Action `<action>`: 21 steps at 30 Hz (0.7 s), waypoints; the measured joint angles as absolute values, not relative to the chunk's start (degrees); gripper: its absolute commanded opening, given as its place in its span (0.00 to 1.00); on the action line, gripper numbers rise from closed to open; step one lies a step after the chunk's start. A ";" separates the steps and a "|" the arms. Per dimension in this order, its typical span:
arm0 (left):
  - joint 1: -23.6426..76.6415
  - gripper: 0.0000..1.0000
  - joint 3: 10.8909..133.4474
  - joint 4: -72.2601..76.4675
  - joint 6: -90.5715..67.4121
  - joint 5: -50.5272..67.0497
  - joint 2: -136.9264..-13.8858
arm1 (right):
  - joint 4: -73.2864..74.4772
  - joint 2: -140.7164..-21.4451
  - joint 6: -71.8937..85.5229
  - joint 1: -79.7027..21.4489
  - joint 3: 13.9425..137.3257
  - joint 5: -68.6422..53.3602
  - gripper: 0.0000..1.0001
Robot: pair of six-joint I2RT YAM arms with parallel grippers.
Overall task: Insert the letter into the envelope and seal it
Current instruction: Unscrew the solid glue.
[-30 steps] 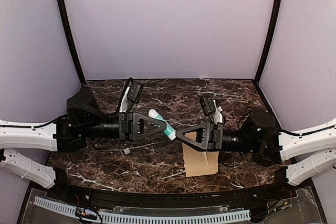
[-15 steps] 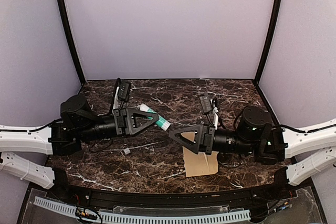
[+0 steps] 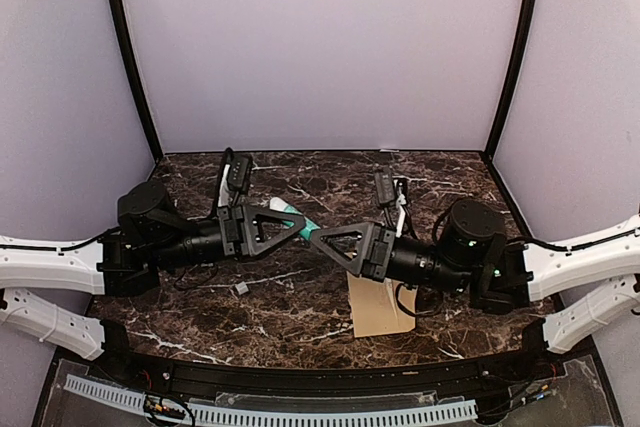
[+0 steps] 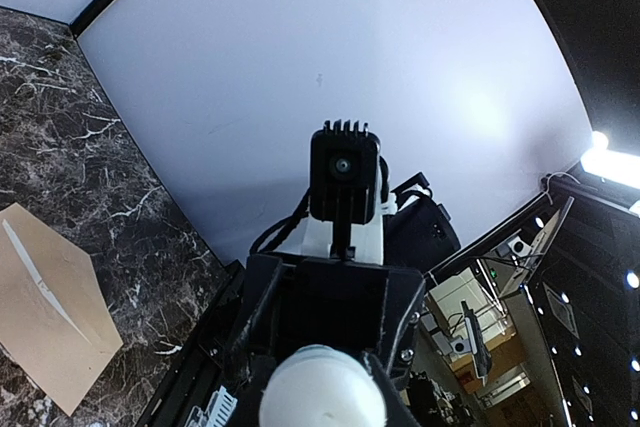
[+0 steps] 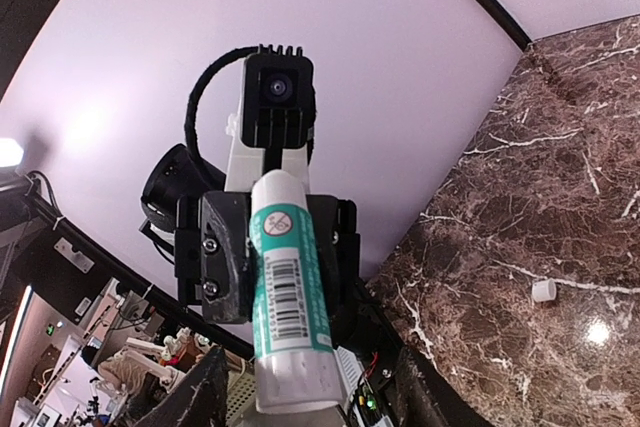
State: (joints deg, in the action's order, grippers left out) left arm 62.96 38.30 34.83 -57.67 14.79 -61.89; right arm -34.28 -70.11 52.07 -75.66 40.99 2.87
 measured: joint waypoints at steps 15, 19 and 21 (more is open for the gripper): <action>62.96 0.00 38.28 36.80 -57.67 16.71 -63.11 | -37.30 -72.60 53.89 -75.66 43.72 2.66 0.40; 62.96 0.00 38.28 36.86 -57.65 16.67 -63.11 | -37.69 -73.06 54.59 -75.66 43.72 2.44 0.34; 62.96 0.00 38.28 36.97 -57.65 16.69 -63.11 | -37.87 -73.10 55.16 -75.66 43.68 2.39 0.31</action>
